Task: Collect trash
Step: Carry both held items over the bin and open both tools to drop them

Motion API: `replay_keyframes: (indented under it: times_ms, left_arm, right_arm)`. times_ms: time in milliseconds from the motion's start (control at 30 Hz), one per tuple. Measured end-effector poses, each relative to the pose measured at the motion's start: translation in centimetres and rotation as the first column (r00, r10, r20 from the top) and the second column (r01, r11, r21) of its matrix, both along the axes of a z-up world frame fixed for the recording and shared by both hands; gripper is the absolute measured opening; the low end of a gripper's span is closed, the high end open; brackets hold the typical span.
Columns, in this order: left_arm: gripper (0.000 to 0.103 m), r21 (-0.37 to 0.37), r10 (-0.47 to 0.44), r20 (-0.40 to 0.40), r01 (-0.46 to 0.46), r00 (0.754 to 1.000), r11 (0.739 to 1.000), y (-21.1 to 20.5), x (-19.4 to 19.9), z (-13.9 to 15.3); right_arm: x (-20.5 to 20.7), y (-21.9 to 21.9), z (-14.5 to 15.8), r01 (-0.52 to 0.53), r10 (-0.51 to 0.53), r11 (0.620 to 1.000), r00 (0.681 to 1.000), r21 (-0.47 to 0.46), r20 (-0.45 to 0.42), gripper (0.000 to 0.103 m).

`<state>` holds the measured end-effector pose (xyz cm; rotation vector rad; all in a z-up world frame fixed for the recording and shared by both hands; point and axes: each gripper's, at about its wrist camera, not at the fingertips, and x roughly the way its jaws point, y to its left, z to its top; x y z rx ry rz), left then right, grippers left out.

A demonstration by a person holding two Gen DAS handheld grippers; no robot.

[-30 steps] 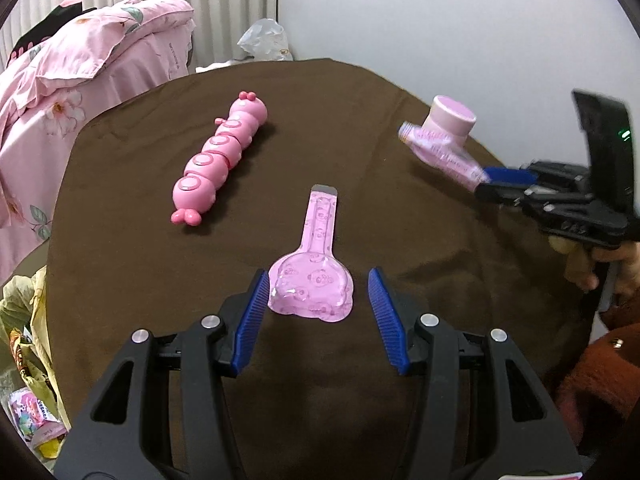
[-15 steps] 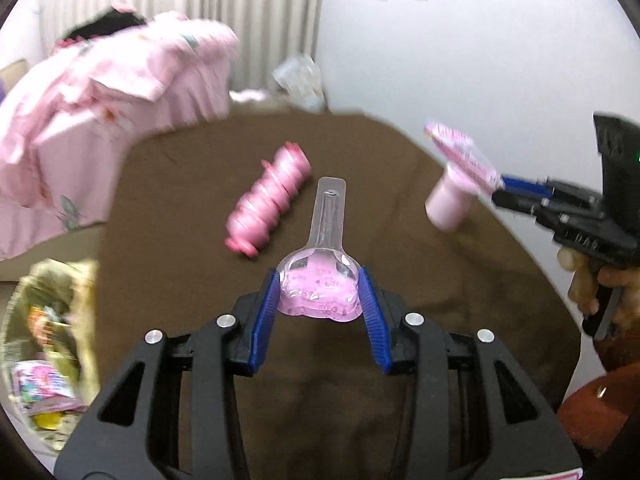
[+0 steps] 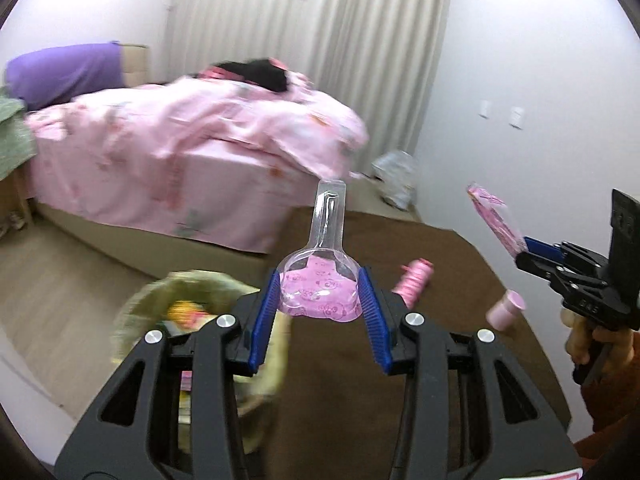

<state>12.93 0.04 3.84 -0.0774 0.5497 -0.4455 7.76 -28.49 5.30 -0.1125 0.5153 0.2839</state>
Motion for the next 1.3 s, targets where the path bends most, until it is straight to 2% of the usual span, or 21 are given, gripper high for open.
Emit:
replay_keyframes:
  times_ms: [167,267,367,500,600,867,1067,1300]
  left_arm:
    - [0.039,-0.030,0.125,-0.020,-0.125,0.992,0.992,6.5,0.3,-0.3]
    - [0.039,-0.051,0.190,-0.073,-0.194,0.979,0.980,9.6,1.0,-2.1]
    - [0.039,-0.055,0.217,-0.122,-0.225,0.968,0.973,11.5,1.7,-4.3]
    - [0.039,-0.057,0.207,-0.196,-0.221,0.959,0.973,12.4,3.4,-7.7]
    - [0.039,-0.053,0.192,-0.241,-0.210,0.951,0.976,12.3,4.6,-9.7]
    - [0.039,-0.052,0.169,-0.324,-0.195,0.931,0.979,12.3,7.2,-13.6]
    - [0.039,-0.065,0.142,-0.352,-0.175,0.925,0.982,12.1,8.0,-14.8]
    - [0.039,-0.078,0.145,-0.357,-0.184,0.923,0.980,12.6,8.0,-14.6]
  right_arm:
    - [3.7,5.2,0.2,-0.133,0.135,0.991,0.989,0.033,-0.057,0.033]
    - [6.0,8.1,-0.5,-0.194,0.200,0.979,0.974,0.066,-0.107,0.033]
    - [8.8,11.3,-2.1,-0.236,0.246,0.969,0.956,0.079,-0.162,0.033]
    - [12.3,15.2,-5.4,-0.279,0.297,0.955,0.922,0.102,-0.251,0.033]
    - [14.7,17.9,-8.0,-0.300,0.310,0.950,0.898,0.082,-0.314,0.033]
    - [17.9,20.6,-11.7,-0.326,0.310,0.945,0.872,0.024,-0.378,0.033]
    - [19.1,21.3,-14.0,-0.329,0.299,0.944,0.859,-0.001,-0.415,0.033]
    - [18.7,20.9,-14.2,-0.335,0.309,0.942,0.859,0.007,-0.409,0.033]
